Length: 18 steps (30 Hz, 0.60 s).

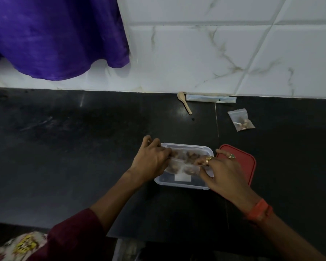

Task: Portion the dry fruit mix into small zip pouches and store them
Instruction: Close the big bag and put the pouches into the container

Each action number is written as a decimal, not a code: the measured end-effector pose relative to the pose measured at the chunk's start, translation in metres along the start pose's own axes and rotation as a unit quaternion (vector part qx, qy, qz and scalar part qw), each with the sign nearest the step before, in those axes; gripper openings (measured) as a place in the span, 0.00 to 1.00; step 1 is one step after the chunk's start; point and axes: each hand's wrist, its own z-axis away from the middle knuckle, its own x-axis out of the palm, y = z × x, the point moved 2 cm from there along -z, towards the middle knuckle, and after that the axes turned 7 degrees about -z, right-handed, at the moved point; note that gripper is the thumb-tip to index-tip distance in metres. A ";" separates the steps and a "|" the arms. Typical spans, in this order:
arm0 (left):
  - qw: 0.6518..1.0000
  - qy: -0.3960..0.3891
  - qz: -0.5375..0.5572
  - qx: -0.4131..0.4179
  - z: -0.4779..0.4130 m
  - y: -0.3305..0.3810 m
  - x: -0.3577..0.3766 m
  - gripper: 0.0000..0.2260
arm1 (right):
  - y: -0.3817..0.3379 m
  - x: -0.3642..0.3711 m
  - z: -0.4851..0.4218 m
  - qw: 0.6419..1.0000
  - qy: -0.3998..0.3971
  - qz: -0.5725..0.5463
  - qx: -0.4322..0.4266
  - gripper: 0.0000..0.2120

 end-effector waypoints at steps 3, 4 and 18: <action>0.999 0.009 -0.030 -0.007 -0.003 0.001 0.001 0.08 | 0.006 0.005 -0.003 0.999 -0.043 -0.002 0.025 0.10; 0.999 0.017 -0.036 -0.014 -0.004 0.001 0.001 0.08 | 0.008 0.007 -0.004 0.998 -0.054 0.000 0.026 0.11; 0.997 0.047 -0.014 -0.052 -0.014 -0.012 0.007 0.07 | 0.023 0.034 -0.040 0.992 -0.091 0.076 -0.043 0.08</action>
